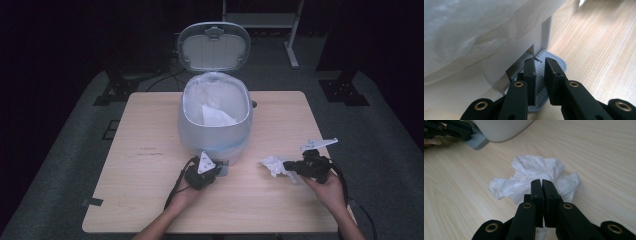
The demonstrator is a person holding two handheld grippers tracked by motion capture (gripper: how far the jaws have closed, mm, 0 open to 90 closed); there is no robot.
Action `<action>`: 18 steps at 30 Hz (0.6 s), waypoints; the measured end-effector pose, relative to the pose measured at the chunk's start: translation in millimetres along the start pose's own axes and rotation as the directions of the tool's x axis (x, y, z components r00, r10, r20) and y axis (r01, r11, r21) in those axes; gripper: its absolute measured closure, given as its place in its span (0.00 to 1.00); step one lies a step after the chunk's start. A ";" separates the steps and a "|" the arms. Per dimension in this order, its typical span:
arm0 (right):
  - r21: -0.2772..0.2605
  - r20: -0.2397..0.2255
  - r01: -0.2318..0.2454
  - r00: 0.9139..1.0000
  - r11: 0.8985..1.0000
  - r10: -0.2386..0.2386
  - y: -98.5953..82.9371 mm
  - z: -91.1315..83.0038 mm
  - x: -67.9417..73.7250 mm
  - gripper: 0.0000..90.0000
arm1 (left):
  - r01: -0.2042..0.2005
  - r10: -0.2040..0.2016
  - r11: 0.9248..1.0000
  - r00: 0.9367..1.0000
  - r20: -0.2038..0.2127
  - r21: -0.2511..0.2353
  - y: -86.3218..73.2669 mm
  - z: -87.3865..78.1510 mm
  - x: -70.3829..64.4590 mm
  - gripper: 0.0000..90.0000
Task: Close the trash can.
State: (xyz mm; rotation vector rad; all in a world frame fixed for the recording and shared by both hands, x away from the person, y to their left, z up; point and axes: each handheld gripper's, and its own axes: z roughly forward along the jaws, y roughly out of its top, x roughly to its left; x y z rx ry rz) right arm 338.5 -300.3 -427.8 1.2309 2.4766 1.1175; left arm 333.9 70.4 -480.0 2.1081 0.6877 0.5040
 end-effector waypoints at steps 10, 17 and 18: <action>-0.032 -0.013 0.016 1.000 0.999 -0.017 17.1 -19.3 6.7 0.97 | -0.002 0.002 1.000 1.000 -0.002 0.000 0.0 -0.1 0.0 0.88; -0.053 -0.010 0.039 0.999 0.998 -0.040 30.2 -38.3 13.1 0.97 | 0.004 -0.005 1.000 1.000 0.000 -0.006 -0.1 0.3 -0.1 0.88; -0.053 -0.010 0.039 0.999 0.998 -0.040 30.2 -38.3 13.1 0.97 | 0.004 -0.005 1.000 1.000 0.000 -0.006 -0.1 0.3 -0.1 0.88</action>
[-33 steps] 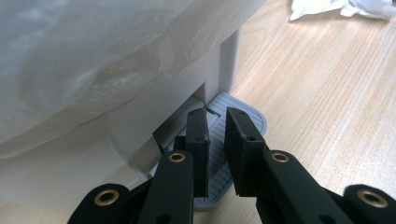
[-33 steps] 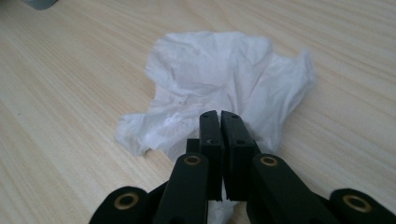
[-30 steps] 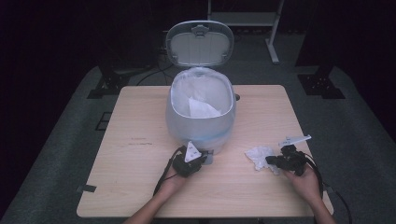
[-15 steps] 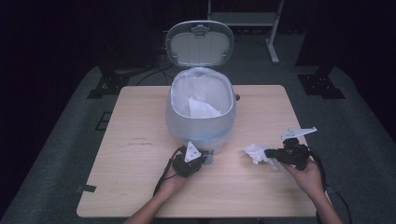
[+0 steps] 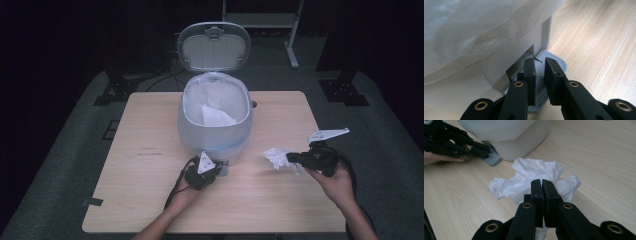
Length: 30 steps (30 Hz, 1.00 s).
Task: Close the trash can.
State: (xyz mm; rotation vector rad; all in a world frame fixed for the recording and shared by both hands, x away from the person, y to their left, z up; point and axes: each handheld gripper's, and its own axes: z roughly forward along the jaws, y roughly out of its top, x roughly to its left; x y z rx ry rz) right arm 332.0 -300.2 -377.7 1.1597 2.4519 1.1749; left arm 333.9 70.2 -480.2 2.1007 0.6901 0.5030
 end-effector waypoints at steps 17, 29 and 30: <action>-0.052 -0.018 0.021 1.000 0.998 -0.022 31.0 -32.6 10.5 0.97 | -0.003 0.003 1.000 1.000 0.002 0.005 0.0 -0.2 0.4 0.88; -0.080 -0.020 0.048 0.999 0.996 -0.050 54.3 -48.4 18.9 0.97 | 0.000 0.000 1.000 1.000 0.001 0.000 0.0 0.1 0.1 0.88; -0.083 -0.020 0.050 0.998 0.995 -0.052 55.9 -50.0 19.1 0.97 | 0.000 0.000 1.000 1.000 0.001 0.000 0.0 0.1 0.1 0.88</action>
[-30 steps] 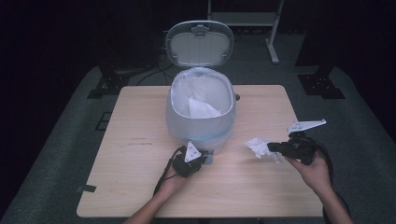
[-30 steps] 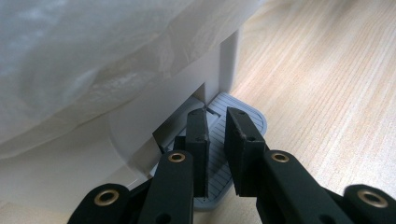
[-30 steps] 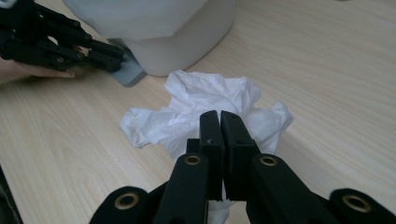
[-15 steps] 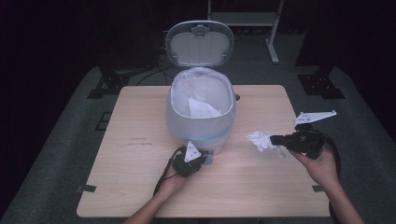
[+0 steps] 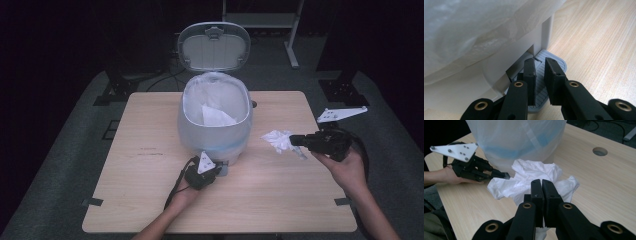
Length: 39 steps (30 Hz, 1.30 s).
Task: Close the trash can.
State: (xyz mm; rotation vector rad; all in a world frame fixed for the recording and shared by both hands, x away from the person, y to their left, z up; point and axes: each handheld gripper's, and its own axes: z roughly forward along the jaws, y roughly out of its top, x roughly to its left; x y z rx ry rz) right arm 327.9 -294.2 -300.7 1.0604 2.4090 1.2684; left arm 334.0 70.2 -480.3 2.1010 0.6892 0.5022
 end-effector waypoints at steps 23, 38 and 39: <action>-0.060 0.007 0.021 1.000 0.998 -0.021 34.4 -28.8 6.4 0.98 | -0.005 0.005 1.000 1.000 0.000 0.008 0.2 -0.6 0.1 0.88; -0.088 0.004 0.041 0.999 0.995 -0.041 61.2 -39.0 10.5 0.98 | -0.006 0.006 1.000 1.000 -0.001 0.008 0.2 -0.6 0.0 0.88; -0.089 0.004 0.044 0.999 0.995 -0.043 63.4 -39.7 10.8 0.98 | -0.006 0.006 1.000 1.000 -0.001 0.006 0.2 -0.4 0.0 0.88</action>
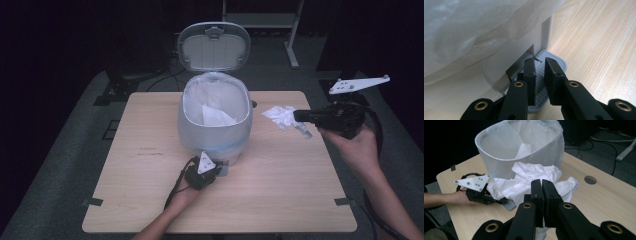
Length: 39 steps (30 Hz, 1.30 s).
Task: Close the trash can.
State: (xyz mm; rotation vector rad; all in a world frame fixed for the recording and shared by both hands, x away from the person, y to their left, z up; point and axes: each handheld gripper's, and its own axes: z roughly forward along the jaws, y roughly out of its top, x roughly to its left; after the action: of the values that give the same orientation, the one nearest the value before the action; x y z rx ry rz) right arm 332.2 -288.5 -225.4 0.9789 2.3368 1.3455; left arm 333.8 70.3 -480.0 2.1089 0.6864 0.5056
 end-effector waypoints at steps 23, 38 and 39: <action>-0.038 -0.006 0.064 0.998 0.997 -0.065 54.0 -7.1 14.7 0.98 | 0.003 -0.003 1.000 1.000 0.001 -0.003 -0.1 0.3 0.2 0.88; -0.047 -0.036 0.098 0.994 0.994 -0.100 80.9 5.4 26.0 0.98 | 0.005 -0.005 1.000 1.000 0.004 0.001 0.0 -0.1 0.5 0.88; -0.048 -0.039 0.097 0.994 0.994 -0.099 82.1 6.1 26.5 0.98 | 0.005 -0.005 1.000 1.000 0.003 0.002 0.0 -0.1 0.5 0.88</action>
State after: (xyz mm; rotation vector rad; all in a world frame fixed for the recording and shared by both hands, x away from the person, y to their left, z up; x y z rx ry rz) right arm 350.4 -238.7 -157.0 0.8197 2.3402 1.3871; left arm 334.2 70.7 -479.8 2.1085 0.6904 0.4989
